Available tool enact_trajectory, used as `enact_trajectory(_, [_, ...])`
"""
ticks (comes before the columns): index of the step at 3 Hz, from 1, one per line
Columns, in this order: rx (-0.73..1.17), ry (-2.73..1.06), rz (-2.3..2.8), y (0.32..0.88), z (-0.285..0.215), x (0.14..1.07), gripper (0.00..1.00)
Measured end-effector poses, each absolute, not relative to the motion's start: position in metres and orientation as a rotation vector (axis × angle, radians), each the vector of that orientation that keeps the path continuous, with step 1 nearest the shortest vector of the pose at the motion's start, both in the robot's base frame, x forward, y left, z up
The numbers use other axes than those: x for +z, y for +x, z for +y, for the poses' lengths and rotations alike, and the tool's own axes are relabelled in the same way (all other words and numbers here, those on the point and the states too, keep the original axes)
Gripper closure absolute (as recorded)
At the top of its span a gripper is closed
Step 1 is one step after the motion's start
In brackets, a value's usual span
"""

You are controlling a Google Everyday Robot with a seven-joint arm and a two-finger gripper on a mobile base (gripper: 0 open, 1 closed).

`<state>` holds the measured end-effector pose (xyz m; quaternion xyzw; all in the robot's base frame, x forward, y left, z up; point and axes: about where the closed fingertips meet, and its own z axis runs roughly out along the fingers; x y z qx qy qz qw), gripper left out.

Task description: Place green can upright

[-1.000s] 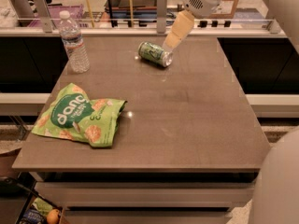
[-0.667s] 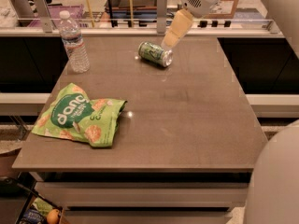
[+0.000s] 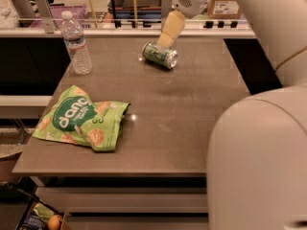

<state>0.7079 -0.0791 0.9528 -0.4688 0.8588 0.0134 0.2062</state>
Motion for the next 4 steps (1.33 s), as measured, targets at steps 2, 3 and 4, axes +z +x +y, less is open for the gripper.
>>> enact_trajectory(2, [0.078, -1.384, 2.414, 0.73, -0.047, 0.92, 0.0])
enact_trajectory(3, [0.056, -1.405, 2.431, 0.742, -0.034, 0.904, 0.0])
enact_trajectory(4, [0.014, -1.397, 2.466, 0.751, -0.028, 0.892, 0.0])
